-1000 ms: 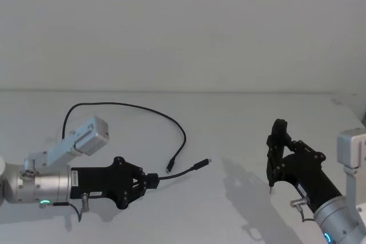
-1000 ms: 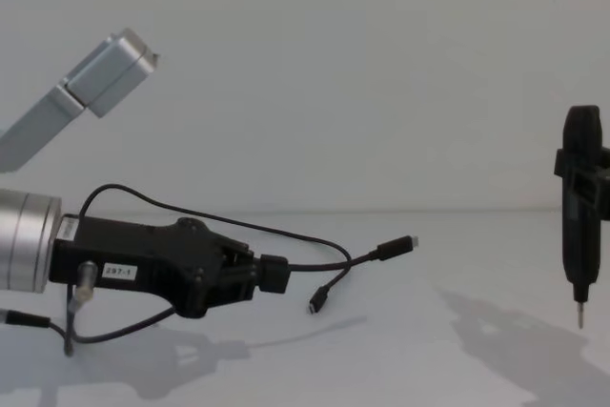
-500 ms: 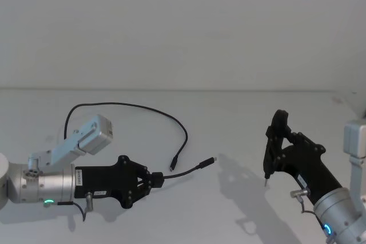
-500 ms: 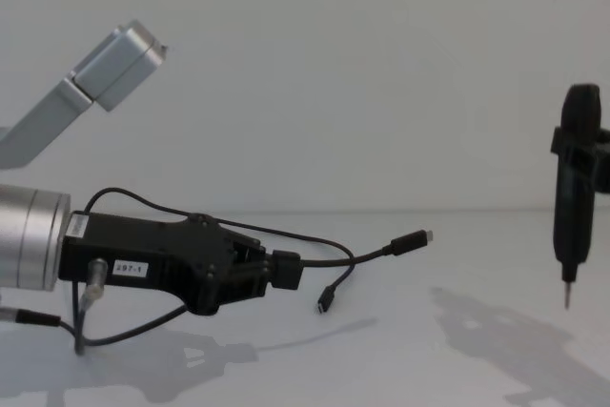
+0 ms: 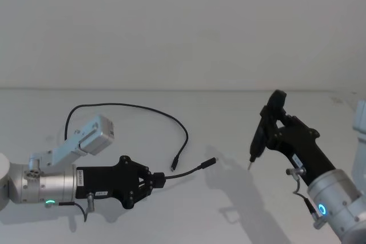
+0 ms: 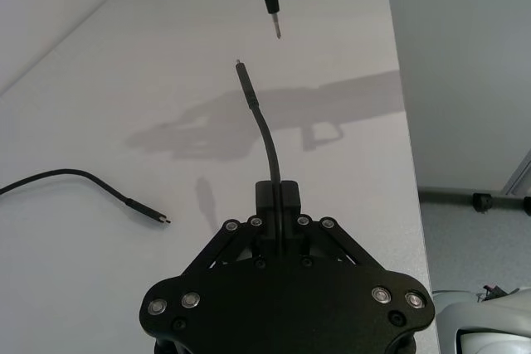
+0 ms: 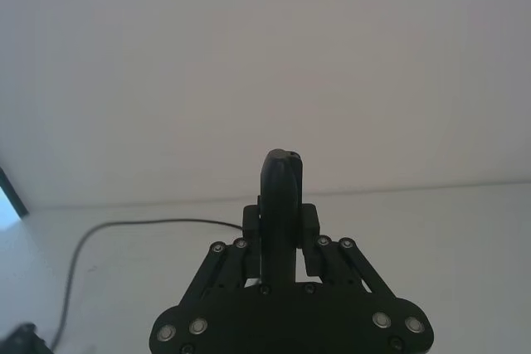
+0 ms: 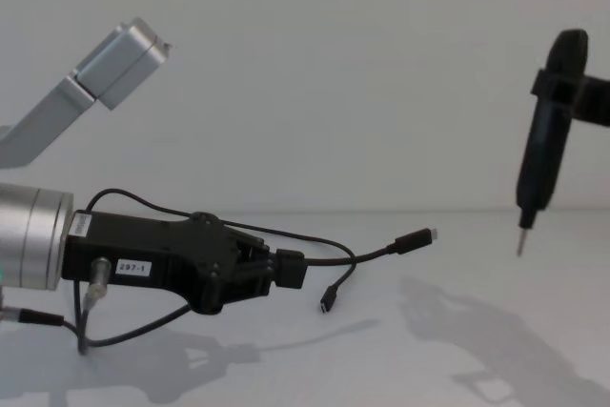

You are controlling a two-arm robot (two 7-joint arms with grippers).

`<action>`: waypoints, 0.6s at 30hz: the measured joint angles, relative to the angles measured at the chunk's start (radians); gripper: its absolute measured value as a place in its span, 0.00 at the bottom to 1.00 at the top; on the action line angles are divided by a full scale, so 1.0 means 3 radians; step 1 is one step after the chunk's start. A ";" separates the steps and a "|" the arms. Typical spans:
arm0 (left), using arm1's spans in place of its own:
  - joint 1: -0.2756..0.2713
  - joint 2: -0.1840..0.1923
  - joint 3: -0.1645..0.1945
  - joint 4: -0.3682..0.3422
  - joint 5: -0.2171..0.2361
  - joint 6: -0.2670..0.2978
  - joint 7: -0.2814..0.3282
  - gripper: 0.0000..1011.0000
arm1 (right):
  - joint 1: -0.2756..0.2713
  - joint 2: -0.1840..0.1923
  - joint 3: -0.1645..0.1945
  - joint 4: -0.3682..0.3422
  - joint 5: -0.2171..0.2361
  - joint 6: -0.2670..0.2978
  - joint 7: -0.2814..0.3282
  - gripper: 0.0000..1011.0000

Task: Pick up the data cable with the one hand.

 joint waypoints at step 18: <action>0.0003 0.0000 0.0000 -0.0008 -0.0003 0.0000 0.0004 0.04 | 0.0198 -0.0224 -0.0050 0.0083 0.0292 0.0142 -0.0033 0.28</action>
